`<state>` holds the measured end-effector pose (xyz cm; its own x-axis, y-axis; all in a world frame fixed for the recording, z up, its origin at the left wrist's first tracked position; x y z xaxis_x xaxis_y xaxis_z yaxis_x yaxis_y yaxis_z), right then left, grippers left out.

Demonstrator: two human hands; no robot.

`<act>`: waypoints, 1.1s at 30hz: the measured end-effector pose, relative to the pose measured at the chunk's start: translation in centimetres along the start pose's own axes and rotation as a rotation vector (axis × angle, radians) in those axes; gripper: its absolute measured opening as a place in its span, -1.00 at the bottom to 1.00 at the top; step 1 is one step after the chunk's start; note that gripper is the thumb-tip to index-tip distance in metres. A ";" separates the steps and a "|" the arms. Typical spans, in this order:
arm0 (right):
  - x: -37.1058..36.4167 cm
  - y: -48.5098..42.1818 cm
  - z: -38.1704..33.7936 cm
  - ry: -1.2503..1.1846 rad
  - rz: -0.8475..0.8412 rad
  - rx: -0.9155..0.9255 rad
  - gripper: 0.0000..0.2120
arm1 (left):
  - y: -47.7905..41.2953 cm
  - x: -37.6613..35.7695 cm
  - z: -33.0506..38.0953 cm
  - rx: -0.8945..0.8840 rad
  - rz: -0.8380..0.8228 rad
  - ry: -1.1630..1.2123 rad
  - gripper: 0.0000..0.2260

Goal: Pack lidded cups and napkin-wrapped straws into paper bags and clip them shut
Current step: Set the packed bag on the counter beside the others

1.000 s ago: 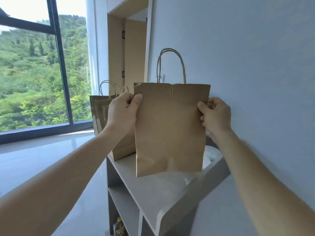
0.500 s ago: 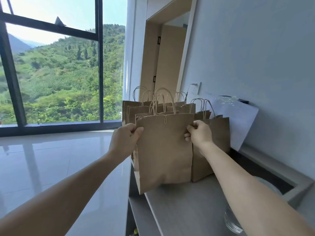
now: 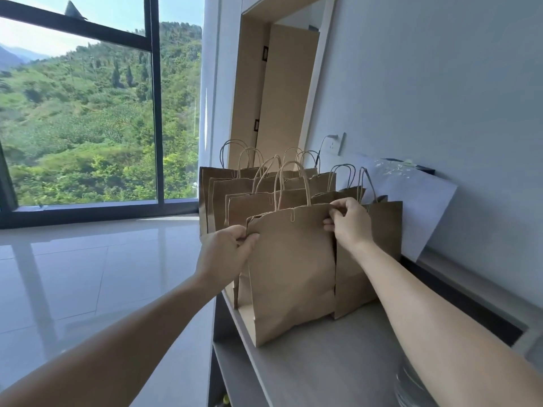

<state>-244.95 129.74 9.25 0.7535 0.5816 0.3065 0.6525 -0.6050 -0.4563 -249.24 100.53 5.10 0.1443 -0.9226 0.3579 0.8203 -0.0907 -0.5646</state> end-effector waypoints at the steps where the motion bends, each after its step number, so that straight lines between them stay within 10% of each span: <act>1: 0.2 0.1 0.0 0.002 0.005 0.008 -0.78 | -0.1 -0.1 -0.1 -0.003 0.002 0.005 -0.62; 8: 0.3 1.4 -0.3 0.050 0.015 0.038 -0.82 | -0.5 -0.1 0.9 -0.062 -0.010 -0.152 -0.89; 12: 0.7 2.7 -1.0 0.167 0.039 0.098 -0.58 | 0.7 -0.3 6.3 -0.574 0.096 -0.480 -0.36; 17: 0.8 5.2 -0.9 0.337 -0.018 0.154 -0.49 | 2.8 -5.9 8.7 -0.914 -0.080 -0.913 -0.48; 24: 3.7 9.7 1.9 0.701 -0.261 0.075 -0.33 | 4.5 -12.5 10.0 -0.861 -0.420 -0.853 -0.41; 33: 20.6 19.0 2.6 0.852 -0.091 -0.096 -0.34 | 14.9 -17.9 21.3 -0.974 -0.572 -0.627 -0.40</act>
<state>-217.27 131.66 4.68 0.4757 0.0467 0.8783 0.6884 -0.6413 -0.3388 -227.86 123.67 6.10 0.3592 -0.3537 0.8636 0.1510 -0.8912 -0.4278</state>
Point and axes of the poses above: each hand's wrist, its own y-axis away from the middle knuckle, its own x-axis out of the back of the hand, z = x × y, the point moved 10 cm from there along -y, towards the middle knuckle, and after that the axes turned 5 degrees about z, right-handed, at the moved point
